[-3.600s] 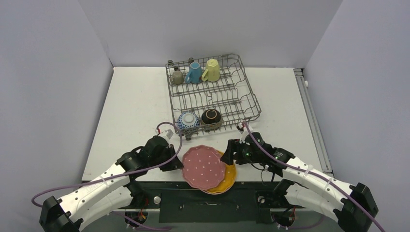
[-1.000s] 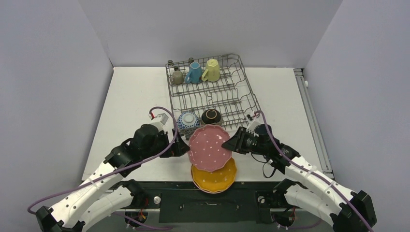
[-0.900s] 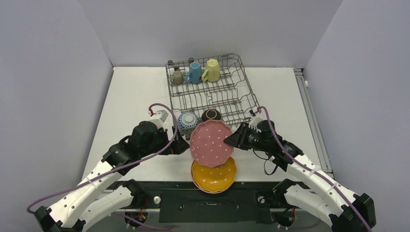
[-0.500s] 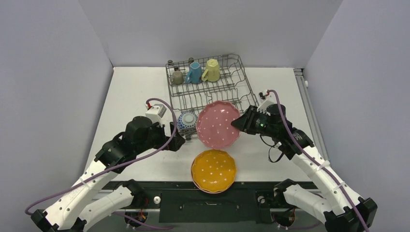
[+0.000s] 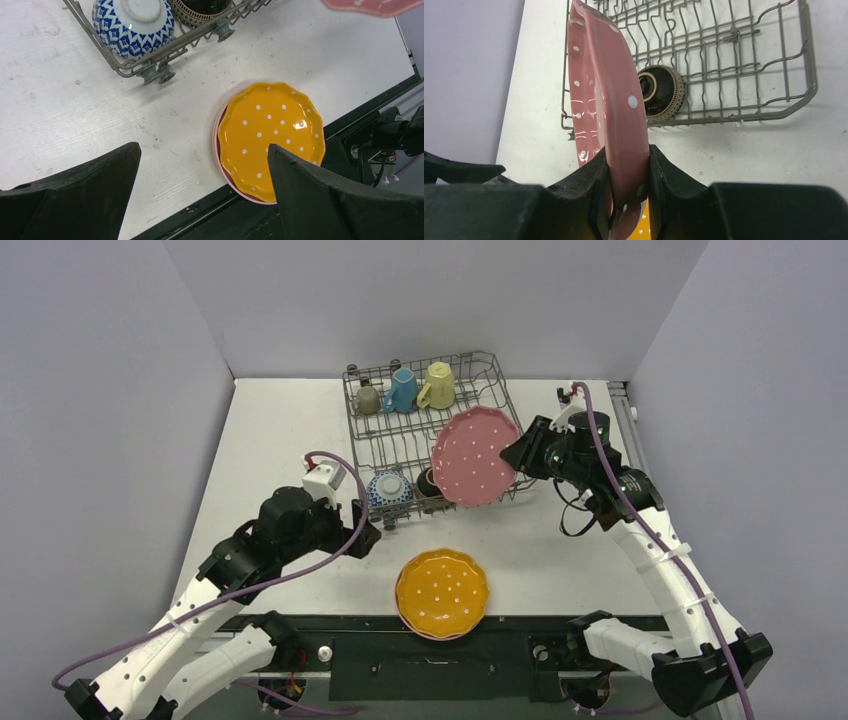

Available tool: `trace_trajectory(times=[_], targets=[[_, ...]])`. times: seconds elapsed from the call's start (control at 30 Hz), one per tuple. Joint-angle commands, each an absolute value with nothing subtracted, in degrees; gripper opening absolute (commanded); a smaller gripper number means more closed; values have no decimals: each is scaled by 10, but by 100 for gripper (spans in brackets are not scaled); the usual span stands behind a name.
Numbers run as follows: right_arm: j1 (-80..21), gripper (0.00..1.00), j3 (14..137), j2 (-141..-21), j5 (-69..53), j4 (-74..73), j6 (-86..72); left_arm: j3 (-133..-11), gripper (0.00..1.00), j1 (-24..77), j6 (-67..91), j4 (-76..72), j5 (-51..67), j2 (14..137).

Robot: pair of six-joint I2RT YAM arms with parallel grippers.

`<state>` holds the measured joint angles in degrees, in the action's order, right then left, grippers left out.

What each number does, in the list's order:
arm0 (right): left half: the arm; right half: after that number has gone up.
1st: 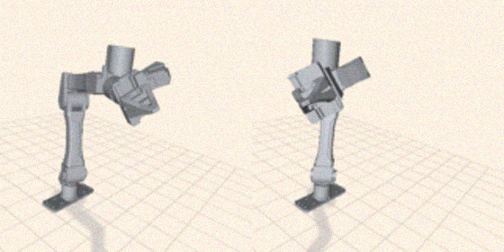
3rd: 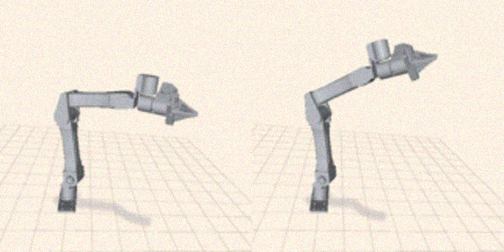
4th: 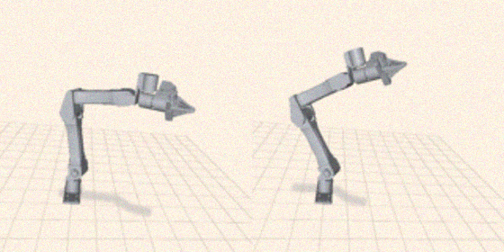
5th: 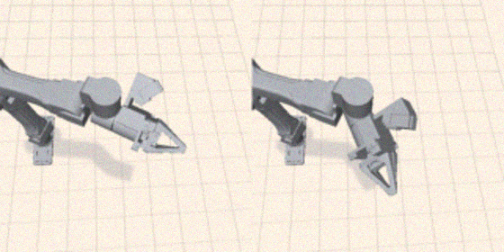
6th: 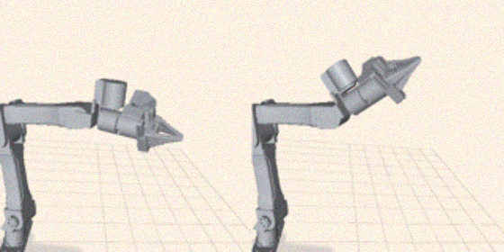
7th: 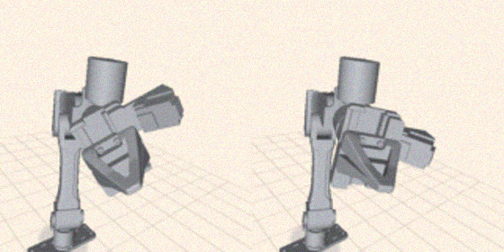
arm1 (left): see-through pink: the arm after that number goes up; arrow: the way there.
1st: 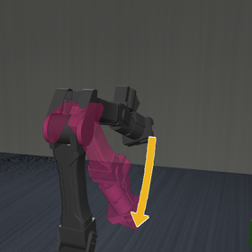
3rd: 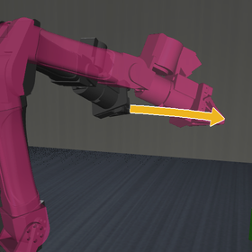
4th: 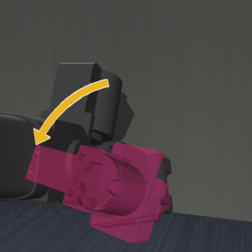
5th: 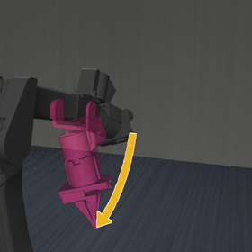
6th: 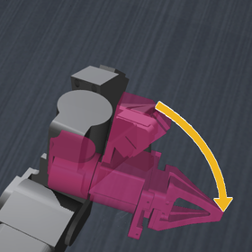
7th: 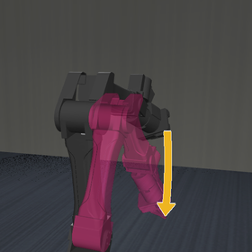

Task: Load the mixed dishes into the dish rack
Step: Insert the plate into the dish rack.

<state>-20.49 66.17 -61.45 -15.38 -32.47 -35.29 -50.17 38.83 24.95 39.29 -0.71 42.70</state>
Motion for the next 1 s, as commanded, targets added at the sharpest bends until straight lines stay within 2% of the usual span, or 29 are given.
trace_trajectory(times=[0.0, 0.3, 0.97], targets=[[-197, 0, 751, -618, -128, -261, -346, -470, 96, 384, 235, 330, 18, 405], [-195, 0, 840, -686, -66, -276, -327, -459, 96, 380, 226, 341, 31, 411], [-235, 0, 1094, -877, 159, -390, -202, -458, 96, 379, 221, 360, -14, 396]])
